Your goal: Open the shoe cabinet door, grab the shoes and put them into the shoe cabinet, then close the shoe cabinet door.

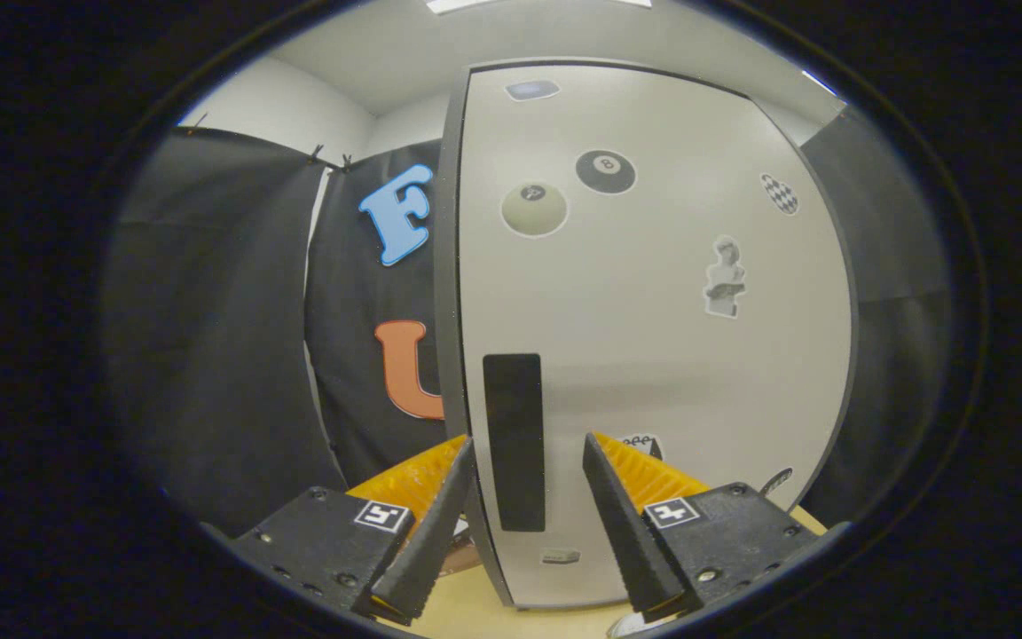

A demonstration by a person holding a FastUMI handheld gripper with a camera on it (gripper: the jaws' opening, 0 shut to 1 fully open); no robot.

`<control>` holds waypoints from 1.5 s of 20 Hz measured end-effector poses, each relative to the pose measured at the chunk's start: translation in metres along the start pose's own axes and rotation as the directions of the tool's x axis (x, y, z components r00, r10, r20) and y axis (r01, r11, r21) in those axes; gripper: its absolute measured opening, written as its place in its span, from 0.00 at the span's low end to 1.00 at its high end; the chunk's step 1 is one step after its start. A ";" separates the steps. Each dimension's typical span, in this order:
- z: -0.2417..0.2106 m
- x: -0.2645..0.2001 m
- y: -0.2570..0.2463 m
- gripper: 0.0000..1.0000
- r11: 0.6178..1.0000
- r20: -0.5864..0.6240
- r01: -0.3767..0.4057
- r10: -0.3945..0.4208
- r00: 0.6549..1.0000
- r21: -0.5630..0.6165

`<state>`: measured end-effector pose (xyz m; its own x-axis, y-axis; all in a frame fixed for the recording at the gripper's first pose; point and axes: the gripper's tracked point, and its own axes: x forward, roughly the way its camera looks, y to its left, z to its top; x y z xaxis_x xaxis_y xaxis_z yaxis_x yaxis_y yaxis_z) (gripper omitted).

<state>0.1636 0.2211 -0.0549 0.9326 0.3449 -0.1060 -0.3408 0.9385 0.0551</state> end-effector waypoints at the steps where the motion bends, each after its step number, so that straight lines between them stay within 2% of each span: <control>1: 0.001 0.006 0.003 0.77 1.000 -0.008 0.004 -0.004 1.000 0.002; 3: 0.000 0.014 0.003 0.54 0.999 -0.027 0.034 -0.034 0.999 0.005; 5: -0.002 0.019 0.003 0.42 0.999 -0.044 0.039 -0.038 0.998 0.008; 9: -0.002 0.021 0.003 0.40 0.999 -0.074 0.030 -0.027 0.997 0.038; 11: -0.003 0.022 -0.001 0.39 0.998 -0.079 0.056 -0.054 0.995 0.022; 14: -0.004 0.019 -0.001 0.30 0.996 -0.075 0.074 -0.069 0.995 0.057; 20: -0.004 -0.004 0.000 0.27 0.996 -0.104 0.080 -0.074 0.992 0.049; 30: 0.001 -0.062 -0.010 0.24 0.997 -0.143 -0.065 0.070 0.987 0.038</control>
<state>0.1098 0.1901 -0.0479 0.8800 0.4082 -0.2428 -0.3960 0.9129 0.0995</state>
